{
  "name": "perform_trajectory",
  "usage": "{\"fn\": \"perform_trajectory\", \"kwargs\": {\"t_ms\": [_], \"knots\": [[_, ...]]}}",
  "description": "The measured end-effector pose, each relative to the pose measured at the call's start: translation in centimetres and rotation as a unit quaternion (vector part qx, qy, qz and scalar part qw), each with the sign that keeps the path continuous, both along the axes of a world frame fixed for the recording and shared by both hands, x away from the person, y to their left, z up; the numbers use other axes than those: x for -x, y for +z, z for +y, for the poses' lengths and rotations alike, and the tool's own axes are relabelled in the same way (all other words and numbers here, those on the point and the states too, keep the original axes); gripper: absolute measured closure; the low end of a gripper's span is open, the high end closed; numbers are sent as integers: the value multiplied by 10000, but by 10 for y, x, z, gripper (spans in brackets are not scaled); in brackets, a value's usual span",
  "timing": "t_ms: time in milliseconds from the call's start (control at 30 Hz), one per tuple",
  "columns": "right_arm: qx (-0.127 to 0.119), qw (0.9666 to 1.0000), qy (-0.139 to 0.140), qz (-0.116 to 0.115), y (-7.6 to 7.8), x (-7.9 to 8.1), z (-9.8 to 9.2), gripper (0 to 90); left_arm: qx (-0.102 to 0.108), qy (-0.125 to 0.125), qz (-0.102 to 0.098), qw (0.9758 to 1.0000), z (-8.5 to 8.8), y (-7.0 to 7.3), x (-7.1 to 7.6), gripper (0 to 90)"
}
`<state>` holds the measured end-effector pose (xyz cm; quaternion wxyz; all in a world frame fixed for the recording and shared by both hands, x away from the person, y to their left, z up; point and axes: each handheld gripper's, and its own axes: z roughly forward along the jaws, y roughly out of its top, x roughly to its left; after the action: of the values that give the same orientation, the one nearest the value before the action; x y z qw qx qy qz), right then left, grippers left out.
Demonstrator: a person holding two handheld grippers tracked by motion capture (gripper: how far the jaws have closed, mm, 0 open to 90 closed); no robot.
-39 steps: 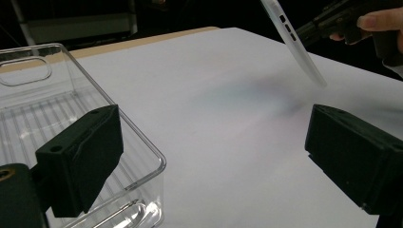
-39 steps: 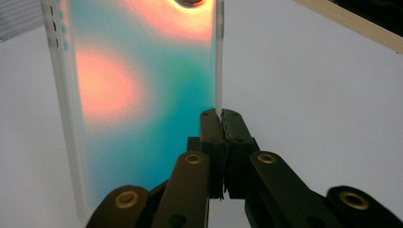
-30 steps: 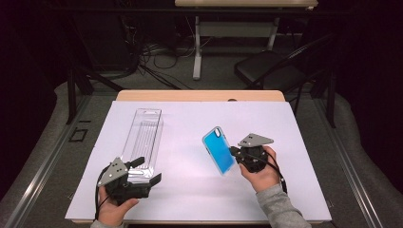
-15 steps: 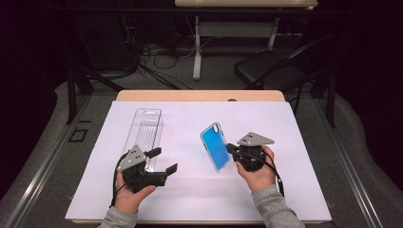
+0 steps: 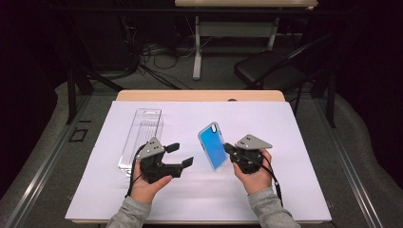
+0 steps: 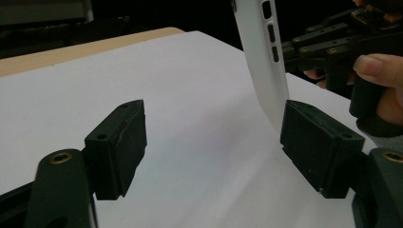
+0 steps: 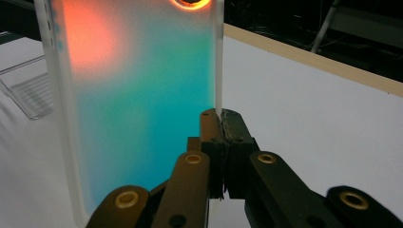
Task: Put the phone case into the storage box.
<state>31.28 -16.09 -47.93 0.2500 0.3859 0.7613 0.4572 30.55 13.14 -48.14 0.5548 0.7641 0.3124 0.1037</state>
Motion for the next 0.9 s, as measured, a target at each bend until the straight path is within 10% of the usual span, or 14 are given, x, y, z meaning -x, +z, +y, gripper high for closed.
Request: {"fn": "perform_trajectory", "kwargs": {"t_ms": [900], "knots": [[-46,9998,32,-202,-13,10,13,892,490,-266,675,9962,-18,-17,12,406]]}}
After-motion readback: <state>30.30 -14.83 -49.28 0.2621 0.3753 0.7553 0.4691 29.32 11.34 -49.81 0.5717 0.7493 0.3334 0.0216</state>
